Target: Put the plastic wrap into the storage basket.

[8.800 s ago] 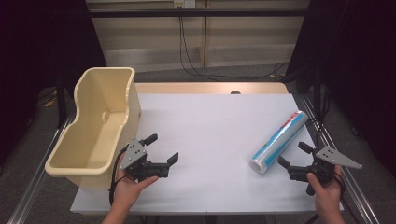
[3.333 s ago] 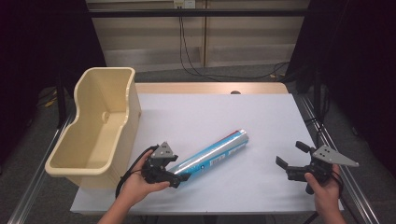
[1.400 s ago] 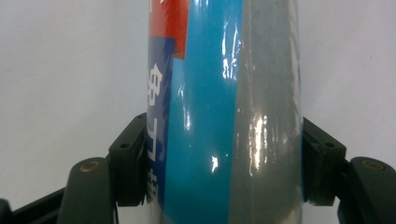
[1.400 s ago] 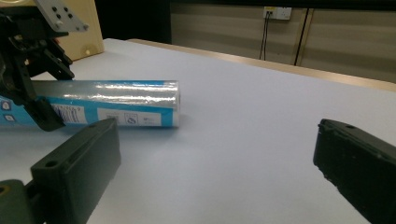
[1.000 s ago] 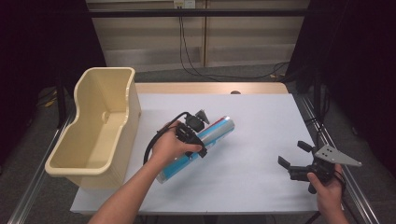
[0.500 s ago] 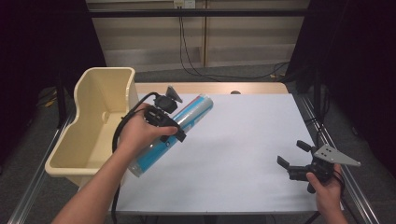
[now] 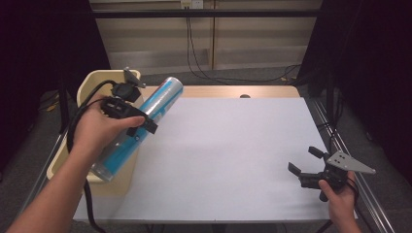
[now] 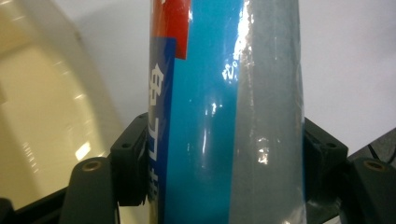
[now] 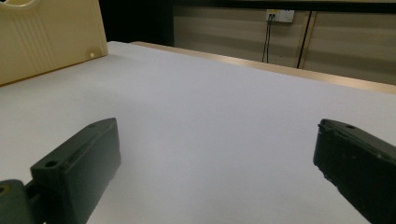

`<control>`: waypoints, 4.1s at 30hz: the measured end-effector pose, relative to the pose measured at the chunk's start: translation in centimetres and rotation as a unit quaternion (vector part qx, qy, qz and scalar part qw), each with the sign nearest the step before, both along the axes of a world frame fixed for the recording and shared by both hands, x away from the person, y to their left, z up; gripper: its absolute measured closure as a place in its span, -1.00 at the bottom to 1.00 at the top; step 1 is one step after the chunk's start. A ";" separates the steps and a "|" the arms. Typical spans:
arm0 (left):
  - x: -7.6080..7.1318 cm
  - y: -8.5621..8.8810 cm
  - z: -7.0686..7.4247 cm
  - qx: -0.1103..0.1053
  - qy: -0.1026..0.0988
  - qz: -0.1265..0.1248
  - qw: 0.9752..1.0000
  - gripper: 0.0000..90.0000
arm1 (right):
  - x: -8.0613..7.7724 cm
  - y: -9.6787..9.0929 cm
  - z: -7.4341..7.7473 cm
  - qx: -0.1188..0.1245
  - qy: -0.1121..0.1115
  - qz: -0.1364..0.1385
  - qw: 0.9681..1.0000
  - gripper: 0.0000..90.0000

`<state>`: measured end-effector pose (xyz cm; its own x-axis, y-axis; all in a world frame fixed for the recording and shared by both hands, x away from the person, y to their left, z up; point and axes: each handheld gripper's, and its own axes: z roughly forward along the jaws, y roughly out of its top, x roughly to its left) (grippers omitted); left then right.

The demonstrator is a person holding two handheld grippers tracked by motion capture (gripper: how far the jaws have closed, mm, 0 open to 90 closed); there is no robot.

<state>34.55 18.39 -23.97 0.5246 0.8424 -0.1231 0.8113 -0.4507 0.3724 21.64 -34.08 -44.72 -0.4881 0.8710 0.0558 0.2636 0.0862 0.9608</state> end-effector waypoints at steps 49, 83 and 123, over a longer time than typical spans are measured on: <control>-0.4 12.2 -3.3 0.033 0.041 0.190 0.980 -0.29 | 0.0 0.2 -0.1 -0.005 0.002 0.002 1.000 -1.00; 1.6 6.6 -1.6 -0.047 0.029 0.138 0.989 -0.38 | 0.0 0.2 -0.1 -0.006 0.002 0.006 1.000 -1.00; 0.7 -5.5 -9.1 -0.162 -0.054 -0.019 0.985 -0.52 | 0.0 0.3 -0.1 -0.010 0.002 0.008 1.000 -1.00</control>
<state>35.28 12.86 -33.08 0.5794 0.7478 -0.3241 0.7444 -0.3236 0.5841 21.67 -33.74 -44.83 -0.5019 0.8640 0.0408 0.2651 0.1087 0.9581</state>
